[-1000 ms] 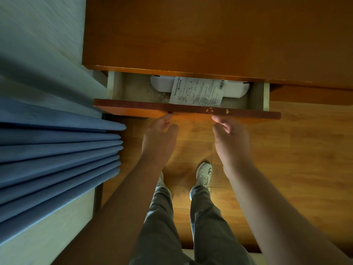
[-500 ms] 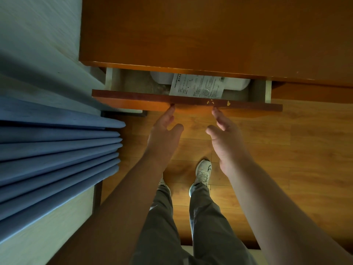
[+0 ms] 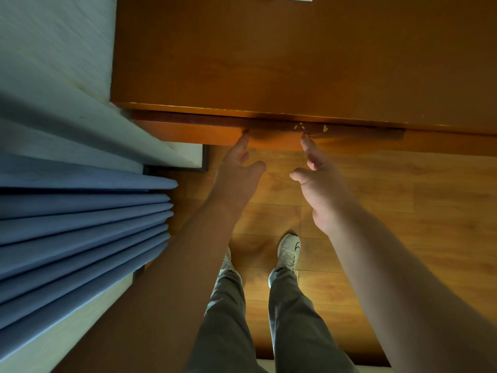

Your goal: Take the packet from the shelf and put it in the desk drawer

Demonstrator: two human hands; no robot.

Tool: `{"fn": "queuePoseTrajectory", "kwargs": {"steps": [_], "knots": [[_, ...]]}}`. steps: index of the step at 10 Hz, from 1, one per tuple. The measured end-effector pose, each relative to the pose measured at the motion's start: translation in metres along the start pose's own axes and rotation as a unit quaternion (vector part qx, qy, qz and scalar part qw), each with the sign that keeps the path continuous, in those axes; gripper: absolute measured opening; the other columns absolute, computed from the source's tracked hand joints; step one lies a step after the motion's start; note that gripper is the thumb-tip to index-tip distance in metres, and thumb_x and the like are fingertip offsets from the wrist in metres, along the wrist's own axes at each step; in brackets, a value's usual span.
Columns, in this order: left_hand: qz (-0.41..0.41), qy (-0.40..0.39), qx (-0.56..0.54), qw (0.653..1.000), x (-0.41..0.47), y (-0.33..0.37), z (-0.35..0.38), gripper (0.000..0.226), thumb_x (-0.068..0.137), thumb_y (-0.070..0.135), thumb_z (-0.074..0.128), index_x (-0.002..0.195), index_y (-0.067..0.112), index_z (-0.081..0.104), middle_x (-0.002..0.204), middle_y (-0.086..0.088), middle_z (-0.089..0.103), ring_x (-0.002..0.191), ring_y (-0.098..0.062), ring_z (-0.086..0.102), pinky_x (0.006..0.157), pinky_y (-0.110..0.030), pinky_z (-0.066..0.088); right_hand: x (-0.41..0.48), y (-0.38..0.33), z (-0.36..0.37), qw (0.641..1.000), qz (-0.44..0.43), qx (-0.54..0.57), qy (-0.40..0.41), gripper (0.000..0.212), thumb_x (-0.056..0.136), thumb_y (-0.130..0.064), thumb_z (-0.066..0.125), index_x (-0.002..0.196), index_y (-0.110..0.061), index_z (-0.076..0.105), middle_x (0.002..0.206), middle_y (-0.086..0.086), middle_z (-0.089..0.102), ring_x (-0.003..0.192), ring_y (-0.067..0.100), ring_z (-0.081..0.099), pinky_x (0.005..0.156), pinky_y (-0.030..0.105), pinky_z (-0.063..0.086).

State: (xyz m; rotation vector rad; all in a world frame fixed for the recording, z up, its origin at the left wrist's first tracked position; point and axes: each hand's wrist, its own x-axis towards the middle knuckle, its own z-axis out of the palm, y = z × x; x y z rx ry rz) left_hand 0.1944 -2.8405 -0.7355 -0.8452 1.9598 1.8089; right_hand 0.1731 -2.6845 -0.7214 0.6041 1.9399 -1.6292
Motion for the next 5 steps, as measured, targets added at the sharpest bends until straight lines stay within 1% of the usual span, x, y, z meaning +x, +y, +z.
{"fn": "queuePoseTrajectory", "kwargs": {"steps": [1,2,3,4,5], "knots": [[-0.005,-0.002,-0.001,1.0,0.006,0.007,0.001,0.077,0.09,0.018,0.063,0.157,0.042,0.033,0.16,0.002,0.042,0.14,-0.011,0.041,0.101,-0.038,0.04,0.008,-0.004,-0.001,1.0,-0.002,0.005,0.001,0.077,0.093,0.003,0.054,0.153,-0.044,0.038,0.166,-0.024,0.022,0.145,0.004,0.028,0.088,0.02,0.034],[-0.004,-0.007,0.005,1.0,0.01,0.013,0.0,0.077,0.091,0.017,0.062,0.156,0.044,0.032,0.16,0.002,0.041,0.138,-0.009,0.041,0.106,-0.044,0.044,0.016,-0.008,-0.002,1.0,-0.006,0.005,0.005,0.076,0.093,0.0,0.056,0.152,-0.045,0.039,0.166,-0.024,0.023,0.148,0.009,0.028,0.098,0.031,0.03],[-0.005,-0.007,0.004,1.0,0.013,0.018,-0.001,0.075,0.092,0.016,0.062,0.156,0.043,0.033,0.16,0.002,0.041,0.136,-0.007,0.041,0.107,-0.047,0.044,0.018,-0.011,-0.001,1.0,-0.008,-0.002,0.008,0.074,0.094,-0.003,0.059,0.152,-0.044,0.039,0.166,-0.023,0.024,0.149,0.011,0.028,0.1,0.034,0.028],[-0.003,-0.016,0.021,1.0,0.011,0.023,-0.001,0.074,0.094,0.017,0.06,0.157,0.041,0.032,0.16,0.003,0.04,0.141,-0.01,0.04,0.1,-0.04,0.046,0.016,-0.014,0.0,1.0,-0.006,-0.008,0.006,0.073,0.095,-0.008,0.061,0.154,-0.044,0.035,0.167,-0.017,0.026,0.149,0.011,0.029,0.099,0.033,0.028],[0.008,0.004,0.054,0.999,-0.004,0.029,0.0,0.071,0.092,0.027,0.057,0.157,0.04,0.032,0.158,0.002,0.042,0.138,-0.018,0.045,0.102,-0.043,0.047,0.003,-0.021,0.0,1.0,-0.005,-0.023,0.018,0.071,0.095,-0.018,0.062,0.155,-0.042,0.033,0.167,-0.004,0.029,0.147,0.014,0.032,0.098,0.035,0.029]]}}
